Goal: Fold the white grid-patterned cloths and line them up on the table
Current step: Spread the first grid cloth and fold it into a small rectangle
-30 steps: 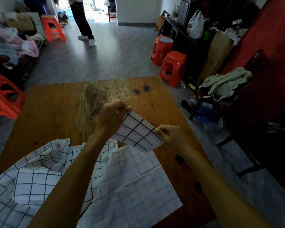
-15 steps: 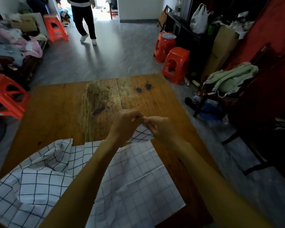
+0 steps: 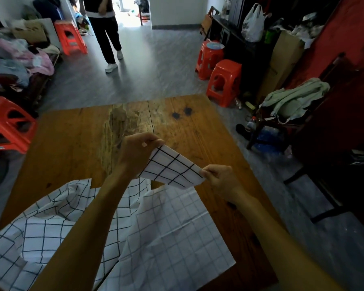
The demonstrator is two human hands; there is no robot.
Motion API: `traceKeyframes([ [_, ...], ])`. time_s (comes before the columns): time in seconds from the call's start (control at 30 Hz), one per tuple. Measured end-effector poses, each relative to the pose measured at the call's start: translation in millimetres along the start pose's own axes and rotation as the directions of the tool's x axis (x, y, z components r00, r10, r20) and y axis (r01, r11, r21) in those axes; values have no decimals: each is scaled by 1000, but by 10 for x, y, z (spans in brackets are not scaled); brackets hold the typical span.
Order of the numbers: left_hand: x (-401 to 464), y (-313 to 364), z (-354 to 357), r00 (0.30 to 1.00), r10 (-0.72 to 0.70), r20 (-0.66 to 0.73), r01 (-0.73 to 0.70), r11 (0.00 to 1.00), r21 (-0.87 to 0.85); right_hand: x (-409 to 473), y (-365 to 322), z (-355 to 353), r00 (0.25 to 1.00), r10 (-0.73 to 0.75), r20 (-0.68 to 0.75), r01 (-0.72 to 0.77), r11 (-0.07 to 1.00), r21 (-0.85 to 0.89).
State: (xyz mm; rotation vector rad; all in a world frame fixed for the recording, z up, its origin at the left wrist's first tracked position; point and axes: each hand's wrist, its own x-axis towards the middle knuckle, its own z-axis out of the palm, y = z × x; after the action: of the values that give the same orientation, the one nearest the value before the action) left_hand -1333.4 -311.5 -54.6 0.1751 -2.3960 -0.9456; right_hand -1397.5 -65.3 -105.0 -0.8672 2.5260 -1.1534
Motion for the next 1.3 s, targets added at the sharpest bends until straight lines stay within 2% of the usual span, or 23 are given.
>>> traceKeyframes([
  [0.1,11,37,53,993,63,104,-65,998,15,8,36,-38,994,90,69,-87,995,-41],
  [0.23,9,260,217,964,210,163,-216,976,19,49,-143,-47,997,19,73,-23,998,55],
  [0.33,10,350,320,954,239,183,-237,971,-35,123,-291,-18,999,-25,39,18,987,160],
  [0.53,-157,225,231,977,76,197,-46,988,-149,69,-298,-197,996,44,-82,-1,885,465],
  [0.6,-256,173,221,980,57,193,-23,984,-177,15,-314,-239,992,89,-89,-23,824,566],
  [0.73,-503,157,278,984,-55,170,100,959,-267,-109,-386,-233,989,135,-57,-65,752,656],
  [0.9,-748,211,462,975,-154,159,211,866,-454,-346,-420,-169,980,200,-7,-143,722,677],
  [1.0,-895,292,598,967,-193,165,251,831,-497,-527,-350,-170,966,257,15,-201,714,671],
  [1.13,-1026,478,759,942,-250,224,335,761,-556,-732,-224,-251,945,326,-5,-234,689,686],
  [1.3,-1106,843,954,921,-285,267,390,689,-611,-986,-35,-423,934,351,-64,-223,715,663],
])
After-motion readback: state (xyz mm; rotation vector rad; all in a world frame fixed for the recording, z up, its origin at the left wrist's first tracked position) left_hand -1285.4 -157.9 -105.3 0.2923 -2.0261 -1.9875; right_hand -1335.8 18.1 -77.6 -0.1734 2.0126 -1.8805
